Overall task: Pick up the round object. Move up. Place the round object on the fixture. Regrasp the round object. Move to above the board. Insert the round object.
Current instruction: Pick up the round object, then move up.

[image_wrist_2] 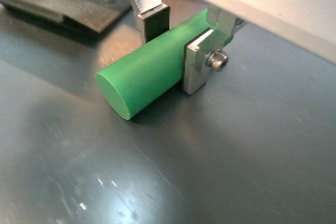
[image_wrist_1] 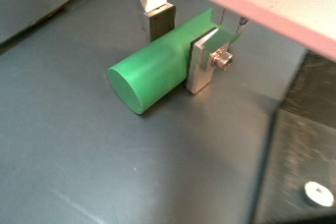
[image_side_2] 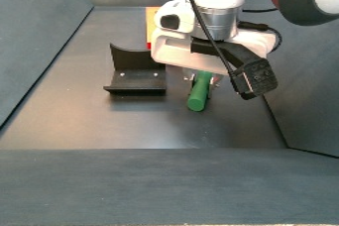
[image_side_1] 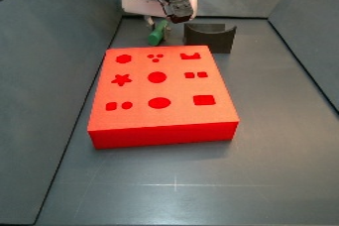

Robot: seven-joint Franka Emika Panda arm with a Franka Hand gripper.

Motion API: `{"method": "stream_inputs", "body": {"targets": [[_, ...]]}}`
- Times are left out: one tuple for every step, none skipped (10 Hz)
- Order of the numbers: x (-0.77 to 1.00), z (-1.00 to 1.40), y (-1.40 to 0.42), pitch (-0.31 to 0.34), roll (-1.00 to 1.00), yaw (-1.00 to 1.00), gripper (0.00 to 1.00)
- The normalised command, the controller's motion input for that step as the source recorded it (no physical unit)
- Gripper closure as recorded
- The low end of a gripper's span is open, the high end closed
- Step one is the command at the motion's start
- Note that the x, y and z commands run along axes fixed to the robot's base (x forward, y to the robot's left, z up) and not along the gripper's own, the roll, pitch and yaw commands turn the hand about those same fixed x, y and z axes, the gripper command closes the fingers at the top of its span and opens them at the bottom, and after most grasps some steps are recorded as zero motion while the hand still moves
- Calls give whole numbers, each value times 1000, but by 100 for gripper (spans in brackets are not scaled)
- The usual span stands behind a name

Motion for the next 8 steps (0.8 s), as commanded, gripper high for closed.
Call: {"method": "stream_inputs", "body": {"targets": [[0,0,0,0,0,0,100],[0,0,0,0,0,0,100],[0,0,0,0,0,0,100],[0,833,0,0,0,0,100],[16,815,73,-3,8,-22,100],[-3,674,53,13,-17,-24,100],[-8,585,35,15,-33,-24,100],[-13,392,16,23,-67,-17,100]]}}
